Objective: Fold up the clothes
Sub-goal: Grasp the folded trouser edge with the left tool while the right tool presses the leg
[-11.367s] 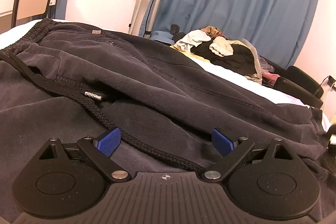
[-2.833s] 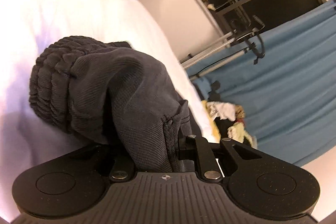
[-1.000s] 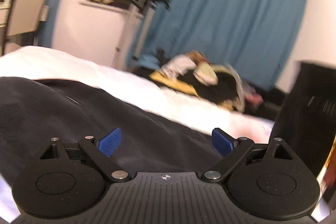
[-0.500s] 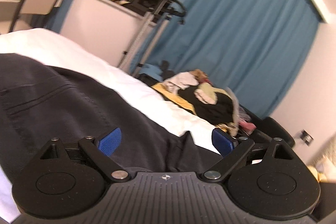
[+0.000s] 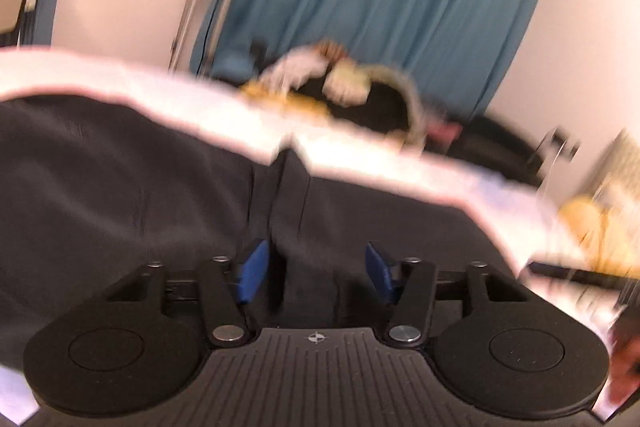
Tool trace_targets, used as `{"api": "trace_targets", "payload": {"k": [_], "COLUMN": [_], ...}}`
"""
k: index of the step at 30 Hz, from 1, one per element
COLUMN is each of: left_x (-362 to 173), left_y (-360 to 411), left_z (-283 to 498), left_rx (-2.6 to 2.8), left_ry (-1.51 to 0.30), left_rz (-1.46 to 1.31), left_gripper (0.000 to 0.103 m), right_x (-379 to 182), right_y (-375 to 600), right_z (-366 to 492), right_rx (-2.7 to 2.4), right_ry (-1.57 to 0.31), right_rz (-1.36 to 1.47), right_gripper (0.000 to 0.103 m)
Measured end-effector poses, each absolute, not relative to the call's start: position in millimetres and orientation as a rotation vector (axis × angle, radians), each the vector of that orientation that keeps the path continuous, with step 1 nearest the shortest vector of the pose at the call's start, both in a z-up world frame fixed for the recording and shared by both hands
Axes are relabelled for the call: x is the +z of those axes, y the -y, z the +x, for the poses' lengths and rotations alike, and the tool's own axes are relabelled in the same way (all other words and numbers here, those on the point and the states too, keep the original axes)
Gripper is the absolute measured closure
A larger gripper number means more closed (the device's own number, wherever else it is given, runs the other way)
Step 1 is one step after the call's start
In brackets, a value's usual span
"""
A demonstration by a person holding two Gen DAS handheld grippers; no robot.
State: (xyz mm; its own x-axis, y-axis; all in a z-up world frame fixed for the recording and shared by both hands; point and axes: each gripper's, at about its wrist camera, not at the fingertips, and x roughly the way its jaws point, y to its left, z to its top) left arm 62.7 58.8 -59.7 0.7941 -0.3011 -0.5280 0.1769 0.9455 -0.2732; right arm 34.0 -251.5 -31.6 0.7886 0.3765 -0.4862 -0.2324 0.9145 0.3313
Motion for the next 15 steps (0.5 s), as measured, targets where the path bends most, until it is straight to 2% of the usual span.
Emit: {"api": "trace_targets", "payload": {"k": [1,3,4,8,15], "left_x": [-66.8,-72.1,-71.0,-53.4,-68.7], "left_y": [-50.8,-42.0,-41.7,-58.2,-58.8], "left_z": [64.1,62.1,60.0,44.8,47.1], "left_rx": [-0.236,-0.211,-0.202,-0.197,-0.188], "left_ry": [-0.615,-0.606,-0.599,-0.554,-0.642], "left_rz": [-0.161,-0.094,-0.093,-0.214,-0.193], "left_gripper": [0.075,0.079,0.092,0.092,0.092], "right_x": [-34.0,-40.7,-45.3,-67.4,-99.8], "right_y": [262.7,280.7,287.2,298.0,302.1], "right_z": [41.5,52.9,56.5,68.2,80.3], "right_rx": [0.298,0.217,0.170,0.125,0.165], "right_ry": [-0.594,-0.620,-0.628,-0.667,-0.726], "right_rz": [0.329,0.414,0.428,0.527,0.699], "right_gripper": [0.035,0.034,0.034,0.034,0.032]}}
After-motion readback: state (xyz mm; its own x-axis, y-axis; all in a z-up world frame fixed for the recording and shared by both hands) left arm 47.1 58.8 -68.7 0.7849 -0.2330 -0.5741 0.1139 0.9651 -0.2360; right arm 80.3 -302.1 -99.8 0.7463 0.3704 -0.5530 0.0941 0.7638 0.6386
